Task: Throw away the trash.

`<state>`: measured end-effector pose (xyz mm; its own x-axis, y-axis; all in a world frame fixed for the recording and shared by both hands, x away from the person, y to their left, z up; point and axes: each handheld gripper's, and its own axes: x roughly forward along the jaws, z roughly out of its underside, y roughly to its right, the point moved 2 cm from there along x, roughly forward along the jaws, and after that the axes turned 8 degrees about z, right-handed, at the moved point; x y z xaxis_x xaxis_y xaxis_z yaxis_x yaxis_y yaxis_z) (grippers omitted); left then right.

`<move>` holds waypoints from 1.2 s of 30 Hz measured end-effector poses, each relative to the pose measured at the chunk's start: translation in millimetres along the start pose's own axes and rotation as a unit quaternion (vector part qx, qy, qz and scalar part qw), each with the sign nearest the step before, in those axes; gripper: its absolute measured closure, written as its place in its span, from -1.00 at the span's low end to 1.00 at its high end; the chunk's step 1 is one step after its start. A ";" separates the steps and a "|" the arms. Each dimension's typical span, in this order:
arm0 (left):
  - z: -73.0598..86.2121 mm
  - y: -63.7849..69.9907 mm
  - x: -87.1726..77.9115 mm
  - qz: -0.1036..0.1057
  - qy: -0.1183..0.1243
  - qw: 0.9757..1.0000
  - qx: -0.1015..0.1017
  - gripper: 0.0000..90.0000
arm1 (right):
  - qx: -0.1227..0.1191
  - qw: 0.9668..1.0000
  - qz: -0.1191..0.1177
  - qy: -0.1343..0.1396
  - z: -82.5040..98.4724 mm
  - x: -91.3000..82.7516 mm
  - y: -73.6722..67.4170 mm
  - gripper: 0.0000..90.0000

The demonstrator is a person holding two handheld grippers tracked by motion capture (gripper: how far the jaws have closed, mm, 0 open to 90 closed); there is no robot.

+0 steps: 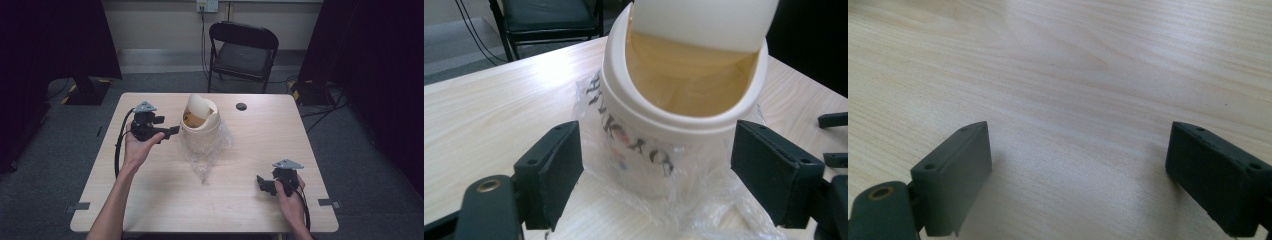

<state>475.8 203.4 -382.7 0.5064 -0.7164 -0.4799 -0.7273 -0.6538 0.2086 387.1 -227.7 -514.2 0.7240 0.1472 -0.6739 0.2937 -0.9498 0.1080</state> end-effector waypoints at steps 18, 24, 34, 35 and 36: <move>58.9 -0.6 -58.2 -0.057 -0.004 0.998 -0.013 -0.63 | 0.000 1.000 0.000 0.000 0.0 0.0 -0.1 -0.77; 82.8 0.4 -69.3 -0.070 -0.007 0.997 -0.019 -0.63 | 0.001 1.000 0.000 0.000 0.0 -0.1 -0.2 -0.77; 127.7 -4.9 -71.8 -0.076 -0.032 0.995 -0.050 -0.63 | 0.000 1.000 0.000 0.000 0.0 0.0 -0.1 -0.77; 130.6 -5.3 -71.8 -0.077 -0.033 0.995 -0.051 -0.63 | 0.000 1.000 0.000 0.000 0.0 0.0 0.0 -0.77; 134.7 -5.5 -71.9 -0.079 -0.039 0.995 -0.052 -0.63 | 0.000 1.000 0.000 0.000 0.0 0.0 -0.1 -0.77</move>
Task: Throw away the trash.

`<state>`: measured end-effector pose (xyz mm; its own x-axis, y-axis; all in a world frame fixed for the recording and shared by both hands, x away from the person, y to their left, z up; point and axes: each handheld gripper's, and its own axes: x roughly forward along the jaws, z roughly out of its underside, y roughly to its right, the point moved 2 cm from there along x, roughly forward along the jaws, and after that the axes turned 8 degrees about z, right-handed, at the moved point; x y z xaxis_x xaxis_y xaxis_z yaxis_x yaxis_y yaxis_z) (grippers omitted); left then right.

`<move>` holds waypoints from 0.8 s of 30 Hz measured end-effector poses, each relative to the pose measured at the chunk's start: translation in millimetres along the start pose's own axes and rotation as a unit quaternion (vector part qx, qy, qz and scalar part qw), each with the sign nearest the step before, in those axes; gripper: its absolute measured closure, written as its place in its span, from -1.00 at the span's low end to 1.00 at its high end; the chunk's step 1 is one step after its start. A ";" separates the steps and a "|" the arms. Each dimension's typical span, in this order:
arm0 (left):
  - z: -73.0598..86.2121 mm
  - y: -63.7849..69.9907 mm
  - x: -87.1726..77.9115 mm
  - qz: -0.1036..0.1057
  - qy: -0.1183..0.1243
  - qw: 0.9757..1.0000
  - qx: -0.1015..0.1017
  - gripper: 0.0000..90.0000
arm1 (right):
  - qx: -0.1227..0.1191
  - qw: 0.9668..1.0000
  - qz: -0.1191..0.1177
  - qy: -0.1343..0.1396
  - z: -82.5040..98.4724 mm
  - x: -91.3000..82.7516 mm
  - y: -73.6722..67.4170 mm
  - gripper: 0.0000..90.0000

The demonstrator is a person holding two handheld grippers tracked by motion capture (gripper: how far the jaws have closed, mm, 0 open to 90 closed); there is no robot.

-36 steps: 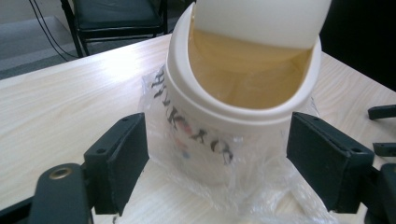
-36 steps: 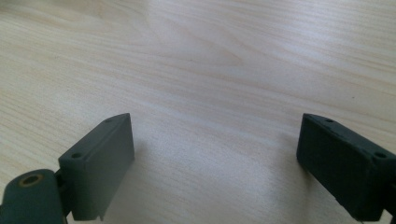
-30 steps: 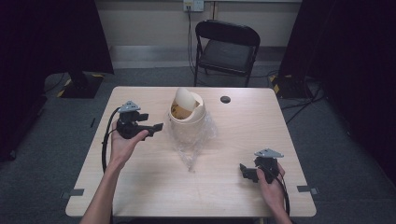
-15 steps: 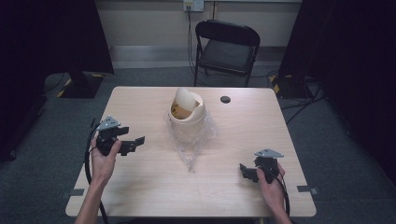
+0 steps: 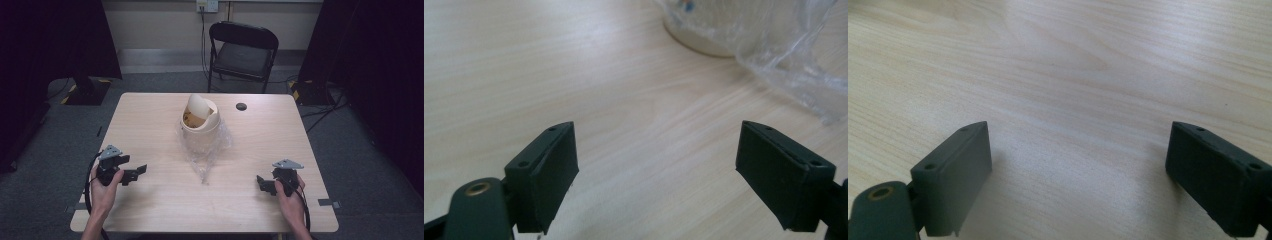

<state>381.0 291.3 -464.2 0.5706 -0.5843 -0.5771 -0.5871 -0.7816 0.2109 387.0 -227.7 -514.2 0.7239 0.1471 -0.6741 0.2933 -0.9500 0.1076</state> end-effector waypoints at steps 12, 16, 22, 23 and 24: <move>32.4 -0.2 12.3 -0.033 -0.051 0.998 -0.002 -0.63 | 0.000 1.000 0.000 0.000 0.0 0.0 0.0 -0.77; 37.4 3.6 18.1 -0.050 -0.073 0.996 0.021 -0.59 | 0.000 1.000 0.000 0.000 0.0 0.0 0.0 -0.77; 44.2 2.0 23.1 -0.059 -0.063 0.996 0.017 -0.61 | 0.001 1.000 0.000 0.000 0.0 -0.1 -0.1 -0.77; 45.1 1.9 22.6 -0.058 -0.063 0.996 0.022 -0.62 | 0.000 1.000 0.000 0.000 0.0 0.0 0.0 -0.77; 46.4 2.4 22.8 -0.059 -0.054 0.997 0.019 -0.62 | 0.000 1.000 0.000 0.000 0.0 0.0 0.0 -0.77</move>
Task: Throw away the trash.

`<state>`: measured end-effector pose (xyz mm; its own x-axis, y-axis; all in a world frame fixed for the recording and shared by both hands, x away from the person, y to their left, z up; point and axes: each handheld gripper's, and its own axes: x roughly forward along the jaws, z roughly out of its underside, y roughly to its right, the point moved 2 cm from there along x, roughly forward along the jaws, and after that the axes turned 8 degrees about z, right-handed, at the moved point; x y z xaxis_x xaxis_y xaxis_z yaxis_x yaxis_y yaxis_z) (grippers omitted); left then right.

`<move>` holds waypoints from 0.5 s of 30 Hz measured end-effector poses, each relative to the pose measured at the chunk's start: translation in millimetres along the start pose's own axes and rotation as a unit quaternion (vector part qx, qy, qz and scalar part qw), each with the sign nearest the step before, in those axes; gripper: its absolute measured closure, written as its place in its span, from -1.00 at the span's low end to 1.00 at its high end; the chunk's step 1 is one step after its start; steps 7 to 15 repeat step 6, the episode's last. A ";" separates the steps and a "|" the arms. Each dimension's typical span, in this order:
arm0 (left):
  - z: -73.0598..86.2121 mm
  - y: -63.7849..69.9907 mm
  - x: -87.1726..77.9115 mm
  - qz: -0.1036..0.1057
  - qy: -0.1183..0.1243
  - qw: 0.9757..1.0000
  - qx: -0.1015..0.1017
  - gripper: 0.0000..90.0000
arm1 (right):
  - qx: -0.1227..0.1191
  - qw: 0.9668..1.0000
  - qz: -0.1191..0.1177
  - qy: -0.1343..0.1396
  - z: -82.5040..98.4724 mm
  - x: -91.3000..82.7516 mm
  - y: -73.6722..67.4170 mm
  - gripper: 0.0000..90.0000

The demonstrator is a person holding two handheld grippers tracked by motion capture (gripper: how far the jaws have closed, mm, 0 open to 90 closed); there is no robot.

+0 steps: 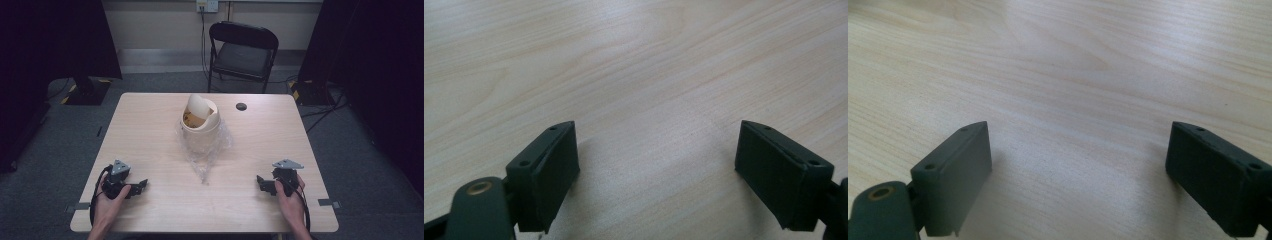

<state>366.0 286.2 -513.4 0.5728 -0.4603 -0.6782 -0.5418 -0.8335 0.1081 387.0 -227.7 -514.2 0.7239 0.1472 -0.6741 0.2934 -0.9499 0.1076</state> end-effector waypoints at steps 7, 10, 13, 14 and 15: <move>1.9 0.5 1.2 -0.003 0.009 1.000 0.000 -0.67 | 0.000 1.000 0.000 0.000 0.0 0.0 0.0 -0.77; 1.9 0.5 1.2 -0.003 0.009 1.000 0.000 -0.67 | 0.000 1.000 0.000 0.000 0.0 0.0 0.0 -0.77; 1.9 0.5 1.2 -0.003 0.009 1.000 0.000 -0.67 | 0.000 1.000 0.000 0.000 0.0 0.0 0.0 -0.77; 1.9 0.5 1.2 -0.003 0.009 1.000 0.000 -0.67 | 0.000 1.000 0.000 0.000 0.0 0.0 0.0 -0.77; 1.9 0.5 1.2 -0.003 0.009 1.000 0.000 -0.67 | 0.000 1.000 0.000 0.000 0.0 0.0 0.0 -0.77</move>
